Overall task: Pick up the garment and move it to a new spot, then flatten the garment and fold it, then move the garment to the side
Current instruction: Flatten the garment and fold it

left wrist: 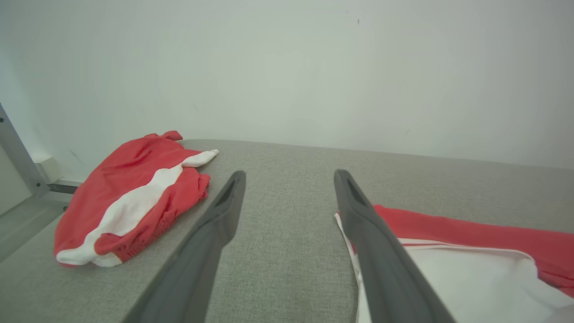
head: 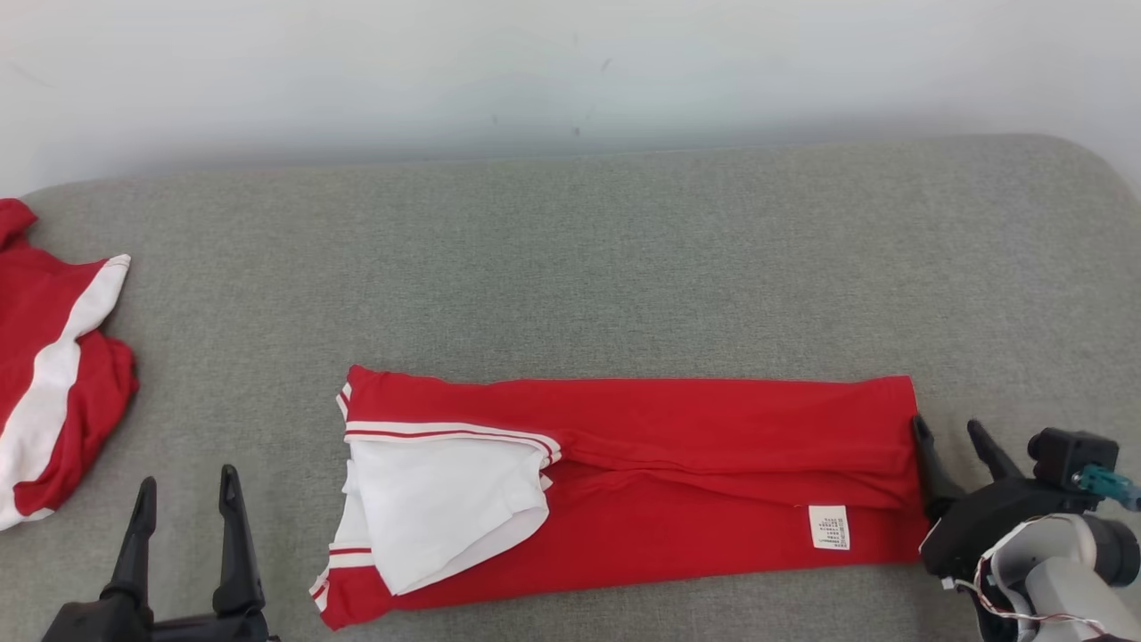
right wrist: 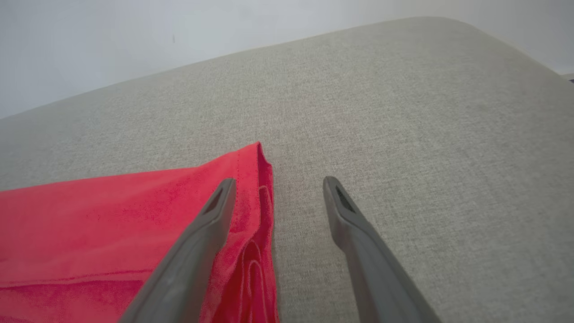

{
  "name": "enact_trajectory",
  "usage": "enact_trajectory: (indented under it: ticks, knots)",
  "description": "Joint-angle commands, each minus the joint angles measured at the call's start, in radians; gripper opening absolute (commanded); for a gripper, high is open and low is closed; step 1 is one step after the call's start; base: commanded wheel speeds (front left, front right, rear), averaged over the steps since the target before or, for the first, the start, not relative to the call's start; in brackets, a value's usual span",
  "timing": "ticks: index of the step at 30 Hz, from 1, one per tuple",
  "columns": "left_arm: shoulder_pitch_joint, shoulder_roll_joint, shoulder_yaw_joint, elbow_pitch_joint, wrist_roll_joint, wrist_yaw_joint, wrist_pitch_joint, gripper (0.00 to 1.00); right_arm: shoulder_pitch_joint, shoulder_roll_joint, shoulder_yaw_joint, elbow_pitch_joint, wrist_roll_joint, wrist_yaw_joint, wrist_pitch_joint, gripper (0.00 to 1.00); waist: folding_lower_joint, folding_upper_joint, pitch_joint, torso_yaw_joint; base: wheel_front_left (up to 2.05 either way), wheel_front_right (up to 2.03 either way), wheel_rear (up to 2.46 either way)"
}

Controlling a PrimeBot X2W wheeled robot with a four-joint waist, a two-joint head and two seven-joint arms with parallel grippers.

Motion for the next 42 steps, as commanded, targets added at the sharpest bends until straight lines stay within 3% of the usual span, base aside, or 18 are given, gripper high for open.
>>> enact_trajectory:
  ticks: [1, 10, 11, 13, 20, 33, 37, 42]
  knots:
    - [0.014, -0.008, 0.007, 0.002, 0.005, -0.006, -0.003, 1.00, -0.009, 0.009, 0.000, 0.008, -0.005, -0.002, 0.004, 1.00, 0.0000, -0.0001, -0.001, 0.004, 0.00, 0.00, 0.00]
    - [0.021, -0.051, 0.048, 0.024, 0.060, -0.040, -0.003, 1.00, -0.040, 0.058, 0.040, 0.174, -0.005, -0.002, 0.026, 1.00, 0.0000, -0.0001, -0.003, 0.029, 0.00, 0.00, 0.00]
    - [0.021, -0.053, 0.050, 0.026, 0.066, -0.044, -0.003, 1.00, -0.041, 0.063, 0.048, 0.185, 0.001, -0.002, 0.033, 0.90, 0.0000, -0.0001, -0.003, 0.030, 0.00, 0.00, 0.00]
    - [0.020, -0.057, 0.055, 0.028, 0.074, -0.049, -0.003, 1.00, -0.044, 0.067, 0.059, 0.204, 0.012, -0.002, 0.038, 0.00, 0.0000, -0.0001, -0.003, 0.031, 0.00, 0.00, 0.00]
    - [0.025, -0.067, 0.079, 0.027, 0.088, -0.057, -0.003, 1.00, -0.084, 0.030, 0.069, 0.228, 0.037, -0.003, 0.009, 0.00, 0.0000, -0.0001, -0.004, 0.021, 0.00, 0.00, 0.00]
    - [0.036, -0.078, 0.097, 0.025, 0.092, -0.065, -0.003, 1.00, -0.153, -0.202, -0.071, 0.308, 0.018, -0.003, -0.065, 0.00, 0.0000, -0.0001, -0.020, -0.009, 0.00, 0.00, 0.00]
    - [0.040, -0.079, 0.100, 0.024, 0.091, -0.064, -0.003, 1.00, -0.173, -0.202, -0.086, 0.294, 0.000, -0.003, -0.065, 0.00, 0.0000, -0.0001, -0.023, -0.021, 0.00, 0.00, 0.00]
    - [0.045, -0.080, 0.101, 0.030, 0.090, -0.065, -0.003, 1.00, -0.178, -0.149, -0.074, 0.216, -0.011, -0.003, -0.043, 0.00, 0.0000, -0.0001, -0.032, -0.031, 0.00, 0.00, 0.00]
